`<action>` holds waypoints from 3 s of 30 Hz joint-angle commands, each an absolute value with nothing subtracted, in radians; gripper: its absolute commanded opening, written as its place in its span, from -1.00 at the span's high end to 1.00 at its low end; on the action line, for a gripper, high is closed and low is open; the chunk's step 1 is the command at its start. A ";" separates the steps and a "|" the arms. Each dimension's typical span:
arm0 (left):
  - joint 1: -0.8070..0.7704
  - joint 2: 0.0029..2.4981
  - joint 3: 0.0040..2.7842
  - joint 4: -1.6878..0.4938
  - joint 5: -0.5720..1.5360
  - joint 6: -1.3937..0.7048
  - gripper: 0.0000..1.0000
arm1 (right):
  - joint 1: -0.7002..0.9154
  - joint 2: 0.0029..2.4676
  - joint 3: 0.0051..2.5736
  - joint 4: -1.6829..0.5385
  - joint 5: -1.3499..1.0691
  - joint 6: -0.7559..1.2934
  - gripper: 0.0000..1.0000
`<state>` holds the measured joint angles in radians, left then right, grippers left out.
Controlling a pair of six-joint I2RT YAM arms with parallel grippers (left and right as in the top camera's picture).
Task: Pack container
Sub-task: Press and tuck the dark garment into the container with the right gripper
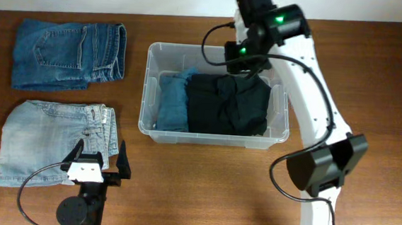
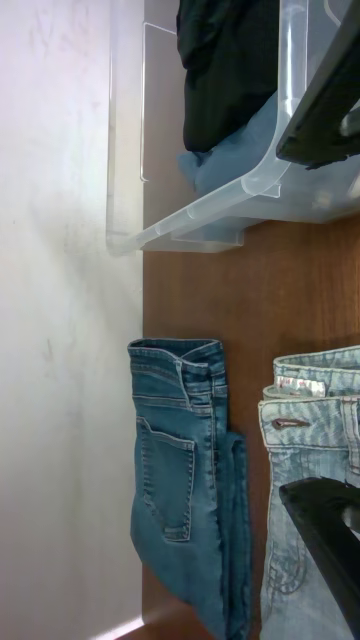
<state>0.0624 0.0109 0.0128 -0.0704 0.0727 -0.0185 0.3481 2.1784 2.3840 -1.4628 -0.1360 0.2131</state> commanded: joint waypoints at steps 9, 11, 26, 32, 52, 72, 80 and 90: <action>0.068 0.006 0.009 -0.072 0.083 -0.006 -0.99 | 0.340 2.214 1.969 -1.279 -0.109 0.226 0.47; 0.068 0.006 0.009 -0.072 0.083 -0.006 -0.99 | 0.340 2.214 1.908 -1.236 -0.109 0.226 0.51; 0.068 0.006 0.009 -0.072 0.083 -0.006 -0.99 | 0.340 2.201 1.901 -1.223 -0.123 0.225 0.92; 0.068 0.006 0.009 -0.072 0.083 -0.006 -0.99 | 0.339 2.183 2.109 -1.287 -0.123 0.226 0.91; 0.068 0.006 0.009 -0.072 0.083 -0.006 -0.99 | 0.343 2.390 2.101 -1.218 -0.176 0.249 0.83; 0.068 0.006 0.009 -0.072 0.083 -0.006 -0.99 | 0.344 2.170 2.196 -1.401 -0.112 0.283 0.71; 0.068 0.006 0.009 -0.072 0.083 -0.006 -0.99 | 0.371 2.167 2.048 -1.412 -0.111 0.284 0.69; 0.068 0.006 0.009 -0.072 0.083 -0.006 -0.99 | 0.372 2.167 1.700 -1.131 -0.104 0.297 0.67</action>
<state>0.0624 0.0109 0.0128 -0.0704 0.0727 -0.0185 0.3710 2.1632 1.7535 -1.1542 -0.1204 0.2878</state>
